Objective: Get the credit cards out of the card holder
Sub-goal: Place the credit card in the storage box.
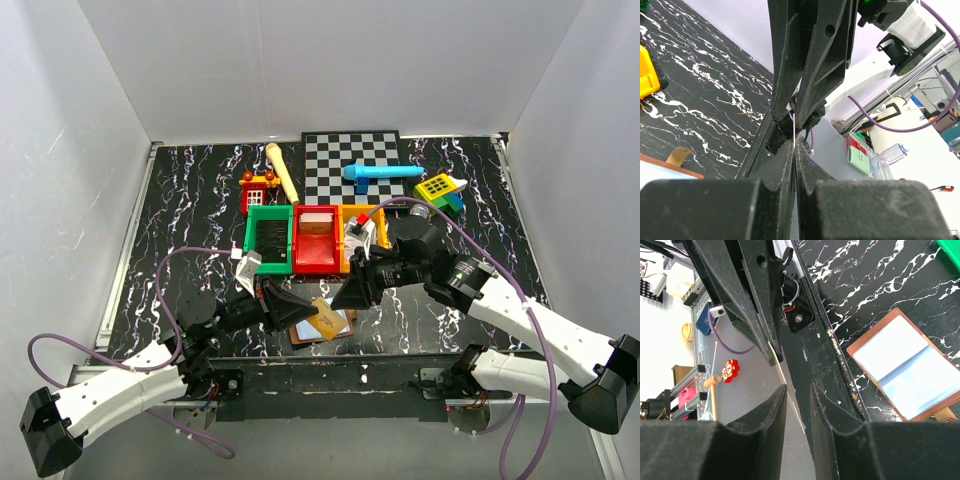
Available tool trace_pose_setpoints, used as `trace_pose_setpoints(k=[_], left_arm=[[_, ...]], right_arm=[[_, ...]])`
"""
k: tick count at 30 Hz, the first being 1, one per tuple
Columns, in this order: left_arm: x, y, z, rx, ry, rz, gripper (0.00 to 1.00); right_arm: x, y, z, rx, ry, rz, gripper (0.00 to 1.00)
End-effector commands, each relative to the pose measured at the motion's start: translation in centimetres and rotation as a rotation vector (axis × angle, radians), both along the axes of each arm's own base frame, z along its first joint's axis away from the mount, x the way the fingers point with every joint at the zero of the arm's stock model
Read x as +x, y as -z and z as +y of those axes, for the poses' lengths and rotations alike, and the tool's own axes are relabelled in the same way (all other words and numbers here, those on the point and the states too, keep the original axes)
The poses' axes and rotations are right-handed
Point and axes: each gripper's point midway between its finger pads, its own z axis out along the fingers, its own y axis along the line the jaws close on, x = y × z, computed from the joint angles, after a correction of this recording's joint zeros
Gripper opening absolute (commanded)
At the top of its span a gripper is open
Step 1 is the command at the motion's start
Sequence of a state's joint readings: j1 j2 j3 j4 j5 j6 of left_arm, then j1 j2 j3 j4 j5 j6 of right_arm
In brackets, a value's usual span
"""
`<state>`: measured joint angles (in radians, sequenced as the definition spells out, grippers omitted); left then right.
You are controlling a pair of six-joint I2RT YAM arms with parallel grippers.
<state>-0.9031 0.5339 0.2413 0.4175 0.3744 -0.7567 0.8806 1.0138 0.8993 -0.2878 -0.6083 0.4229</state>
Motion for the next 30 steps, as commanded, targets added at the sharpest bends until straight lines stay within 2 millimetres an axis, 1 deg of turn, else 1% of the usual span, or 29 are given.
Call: trace_pose_setpoints(k=[1,4,8,11,17,19,22,24,25,26,27,28,30], left_arm=[[0.1,-0.9,0.1,-0.019,-0.003,-0.017,0.0],[0.2,-0.9,0.1,-0.021,-0.009,-0.018,0.0],[0.4,-0.9,0.2,-0.02,-0.02,-0.016,0.0],[0.4,-1.1,0.3,-0.024,-0.021,-0.018,0.0],[0.4,-1.1,0.3,-0.024,-0.021,-0.018,0.0],[0.4,-1.0,0.3,-0.023,-0.021,-0.016,0.0],[0.4,-0.9,0.3,-0.021,-0.018,-0.013,0.0],[0.4,-0.9,0.2,-0.018,-0.016,-0.012,0.0],[0.4,-0.7,0.2,-0.013,-0.019,-0.007,0.03],[0.6,-0.6,0.2,-0.006,-0.027,-0.005,0.16],[0.8,-0.4,0.3,0.0,-0.038,0.001,0.33],[1.1,-0.4,0.4,0.005,-0.057,0.007,0.44],[1.7,-0.4,0.9,0.024,-0.107,0.016,0.57]], right_arm=[[-0.6,-0.7,0.4,0.035,-0.041,-0.007,0.32],[-0.7,-0.4,0.3,0.027,-0.043,-0.002,0.32],[-0.9,-0.5,0.2,0.038,-0.044,-0.004,0.39],[-1.0,-0.6,0.3,0.042,-0.045,-0.003,0.38],[-1.0,-0.4,0.3,0.047,-0.045,0.003,0.25],[-1.0,-0.6,0.3,0.052,-0.046,0.001,0.19],[-1.0,-0.6,0.3,0.055,-0.046,0.0,0.03],[-0.9,-0.6,0.3,0.058,-0.039,-0.002,0.01],[-0.9,-0.8,0.4,0.062,-0.037,-0.005,0.01],[-0.8,-0.9,0.3,0.066,-0.035,-0.011,0.01],[-0.8,-1.1,0.3,0.07,-0.029,-0.015,0.01],[-0.6,-1.3,0.3,0.073,-0.02,-0.026,0.01],[-0.1,-2.0,0.2,0.076,0.006,-0.051,0.01]])
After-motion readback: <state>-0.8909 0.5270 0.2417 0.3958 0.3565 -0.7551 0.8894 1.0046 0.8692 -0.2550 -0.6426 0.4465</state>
